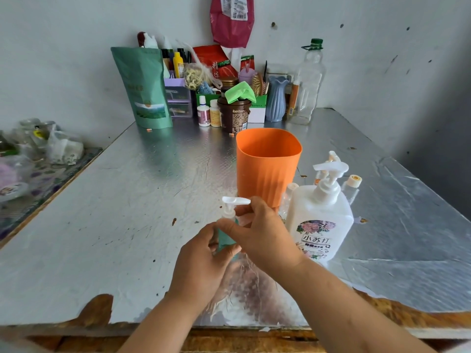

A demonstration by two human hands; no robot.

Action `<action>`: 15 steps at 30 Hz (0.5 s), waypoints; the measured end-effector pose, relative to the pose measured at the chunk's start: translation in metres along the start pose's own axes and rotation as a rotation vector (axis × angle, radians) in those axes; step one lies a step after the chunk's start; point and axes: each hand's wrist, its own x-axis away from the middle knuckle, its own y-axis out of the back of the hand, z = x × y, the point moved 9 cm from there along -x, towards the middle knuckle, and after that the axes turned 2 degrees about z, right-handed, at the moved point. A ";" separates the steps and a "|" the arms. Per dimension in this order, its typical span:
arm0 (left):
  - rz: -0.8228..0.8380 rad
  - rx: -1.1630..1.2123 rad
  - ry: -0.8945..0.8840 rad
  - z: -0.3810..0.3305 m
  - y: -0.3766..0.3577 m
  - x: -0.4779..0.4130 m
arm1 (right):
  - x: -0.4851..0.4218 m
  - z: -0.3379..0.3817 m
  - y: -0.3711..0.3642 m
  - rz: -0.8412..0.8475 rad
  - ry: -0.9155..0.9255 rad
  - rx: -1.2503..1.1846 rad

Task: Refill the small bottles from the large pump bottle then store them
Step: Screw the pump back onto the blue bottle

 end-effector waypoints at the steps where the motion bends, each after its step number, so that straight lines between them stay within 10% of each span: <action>1: -0.001 -0.002 0.001 0.001 0.000 0.000 | 0.000 -0.001 -0.001 0.007 -0.005 -0.008; 15: 0.009 -0.024 0.003 0.004 -0.001 0.000 | -0.009 0.002 -0.009 0.142 0.060 -0.131</action>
